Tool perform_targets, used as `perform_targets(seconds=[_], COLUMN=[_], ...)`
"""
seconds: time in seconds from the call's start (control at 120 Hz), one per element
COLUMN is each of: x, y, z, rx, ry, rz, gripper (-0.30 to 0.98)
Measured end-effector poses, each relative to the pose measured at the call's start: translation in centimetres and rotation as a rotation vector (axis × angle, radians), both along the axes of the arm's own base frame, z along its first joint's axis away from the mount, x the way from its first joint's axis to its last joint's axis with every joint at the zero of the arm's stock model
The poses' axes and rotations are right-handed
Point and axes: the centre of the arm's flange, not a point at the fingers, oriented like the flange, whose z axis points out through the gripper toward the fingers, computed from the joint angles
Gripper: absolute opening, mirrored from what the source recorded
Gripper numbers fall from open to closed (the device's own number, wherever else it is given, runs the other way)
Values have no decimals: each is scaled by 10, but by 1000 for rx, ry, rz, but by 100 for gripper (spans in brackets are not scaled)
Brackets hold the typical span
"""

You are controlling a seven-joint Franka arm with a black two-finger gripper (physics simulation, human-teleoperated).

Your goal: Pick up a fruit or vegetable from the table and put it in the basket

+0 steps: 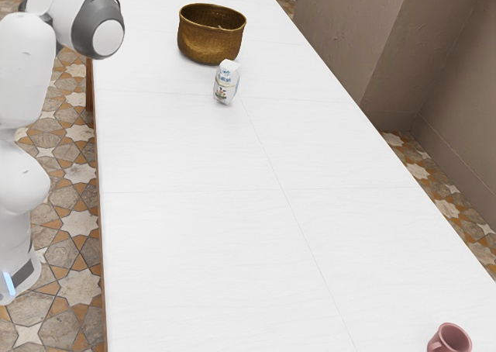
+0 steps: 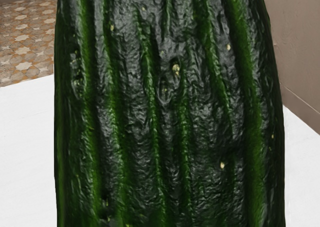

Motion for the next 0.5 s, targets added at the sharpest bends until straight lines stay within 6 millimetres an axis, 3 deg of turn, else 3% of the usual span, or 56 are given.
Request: perform_targets(seconds=[0.067, 0.133, 0.225, 0.283, 0.408, 0.5], x=[-3, -15, -15, -11, -4, 6], y=[16, 45, 96, 117, 128, 137], z=[6, 7, -22, -38, -47, -67], rx=[104, 206, 338, 410, 514, 559], ry=[-5, -1, 40, 54, 37, 47], rz=[31, 84, 147, 165, 165, 165], gripper=[16, 15, 14, 13, 14, 13])
